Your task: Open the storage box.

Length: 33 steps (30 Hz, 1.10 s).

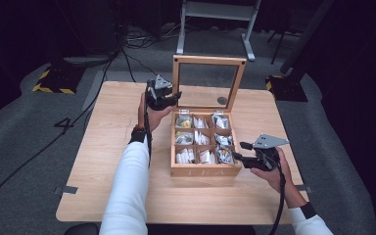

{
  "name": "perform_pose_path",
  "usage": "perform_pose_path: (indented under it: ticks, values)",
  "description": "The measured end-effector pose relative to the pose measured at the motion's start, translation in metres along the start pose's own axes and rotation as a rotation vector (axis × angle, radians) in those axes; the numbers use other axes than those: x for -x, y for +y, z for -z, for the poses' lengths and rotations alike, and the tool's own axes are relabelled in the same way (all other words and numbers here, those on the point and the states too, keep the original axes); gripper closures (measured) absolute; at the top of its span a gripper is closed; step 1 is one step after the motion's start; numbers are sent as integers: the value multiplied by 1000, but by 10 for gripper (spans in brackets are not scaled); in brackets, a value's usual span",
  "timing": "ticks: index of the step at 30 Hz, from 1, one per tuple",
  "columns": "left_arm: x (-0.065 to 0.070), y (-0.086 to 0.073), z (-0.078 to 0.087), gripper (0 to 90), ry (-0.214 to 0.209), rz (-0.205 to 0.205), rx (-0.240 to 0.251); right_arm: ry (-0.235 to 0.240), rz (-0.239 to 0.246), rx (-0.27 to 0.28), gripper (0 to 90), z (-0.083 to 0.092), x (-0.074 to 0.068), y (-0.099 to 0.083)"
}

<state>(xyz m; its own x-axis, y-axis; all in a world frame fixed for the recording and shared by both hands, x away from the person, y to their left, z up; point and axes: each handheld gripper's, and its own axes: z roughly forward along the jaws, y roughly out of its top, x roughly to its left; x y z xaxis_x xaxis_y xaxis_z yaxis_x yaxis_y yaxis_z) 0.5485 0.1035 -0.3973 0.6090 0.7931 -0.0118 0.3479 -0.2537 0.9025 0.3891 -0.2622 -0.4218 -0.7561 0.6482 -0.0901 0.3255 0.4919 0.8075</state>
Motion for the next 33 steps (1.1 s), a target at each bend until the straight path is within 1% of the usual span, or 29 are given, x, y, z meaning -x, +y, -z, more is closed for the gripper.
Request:
perform_pose_path:
  ticks: [2,6,11,12,13,15,16,18,19,22,25,26,29,33]
  values:
    - [1,-2,-2,605,9,-16,-25,-1,-2,-3,470,-1,0,0]
    - [0,-8,-6,600,7,-4,-35,-4,-4,-3,465,-1,0,-1]
    - [-1,-13,-9,595,24,-6,-70,-3,-4,-4,462,-1,0,-1]
    - [-1,-15,-10,593,26,5,-69,-1,-5,-5,462,-2,0,-1]
    - [-2,-16,-11,593,26,3,-76,-1,-5,-5,462,-2,0,-1]
    - [-3,-18,-11,594,21,9,-73,0,-3,-8,462,-2,0,-1]
    - [-3,-19,-11,595,13,18,-72,1,-2,-9,462,-2,0,-2]
    - [-3,-20,-11,595,12,9,-75,1,-1,-9,462,-2,0,-2]
    - [-3,-20,-12,588,10,16,-74,2,-1,-9,461,-3,0,-2]
    - [-2,-20,-10,573,9,5,-85,6,2,-9,459,-3,-1,-1]
    - [-2,-20,-5,554,5,-20,-105,10,2,-6,457,-4,-2,-1]
    - [-2,-20,-4,553,6,-20,-99,11,4,-7,455,-4,-3,0]
    - [-4,-20,8,537,9,-31,-91,20,9,-6,447,-6,-5,1]
    - [-8,-25,26,489,19,-49,-99,33,10,-6,431,-9,-9,2]
